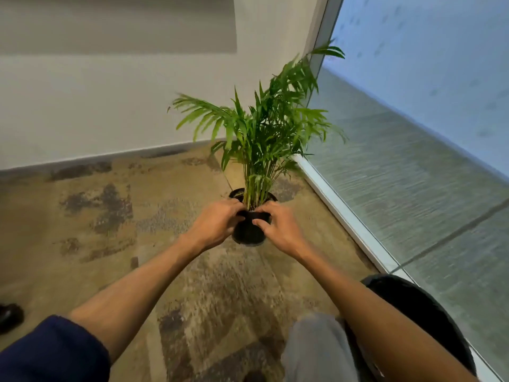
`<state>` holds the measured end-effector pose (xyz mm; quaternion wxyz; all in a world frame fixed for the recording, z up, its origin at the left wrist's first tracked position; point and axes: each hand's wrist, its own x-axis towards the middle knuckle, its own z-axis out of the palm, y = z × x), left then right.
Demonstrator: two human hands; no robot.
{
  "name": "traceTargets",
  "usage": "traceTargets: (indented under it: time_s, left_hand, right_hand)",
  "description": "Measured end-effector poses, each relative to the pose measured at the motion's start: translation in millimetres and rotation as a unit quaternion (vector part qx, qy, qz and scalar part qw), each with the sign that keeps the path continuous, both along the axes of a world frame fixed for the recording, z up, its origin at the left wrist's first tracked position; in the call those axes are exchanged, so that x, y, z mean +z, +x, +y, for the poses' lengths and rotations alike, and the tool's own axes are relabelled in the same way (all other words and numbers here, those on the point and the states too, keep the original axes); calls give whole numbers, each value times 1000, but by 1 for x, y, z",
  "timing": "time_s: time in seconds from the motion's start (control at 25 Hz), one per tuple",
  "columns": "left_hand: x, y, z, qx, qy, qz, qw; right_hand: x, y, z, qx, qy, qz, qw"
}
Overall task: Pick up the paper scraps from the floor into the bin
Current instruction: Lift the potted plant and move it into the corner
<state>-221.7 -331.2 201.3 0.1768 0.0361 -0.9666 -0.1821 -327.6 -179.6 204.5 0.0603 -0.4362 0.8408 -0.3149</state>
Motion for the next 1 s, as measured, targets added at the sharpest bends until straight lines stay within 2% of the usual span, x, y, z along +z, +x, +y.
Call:
traceTargets:
  time_s: [0.24, 0.44, 0.64, 0.84, 1.0]
  left_hand:
    - [70, -40, 9, 16, -4, 50, 999]
    - [166, -87, 3, 21, -4, 61, 998]
    - [301, -135, -25, 28, -4, 25, 999]
    - [434, -186, -59, 20, -32, 41, 998]
    - [506, -233, -92, -1, -46, 73, 996]
  right_hand:
    - [69, -44, 8, 21, -54, 22, 998]
    - [157, -91, 3, 18, -69, 17, 997]
    - [286, -142, -25, 22, -55, 17, 998]
    - [429, -194, -57, 18, -65, 8, 998]
    - [498, -236, -88, 9, -54, 57, 997]
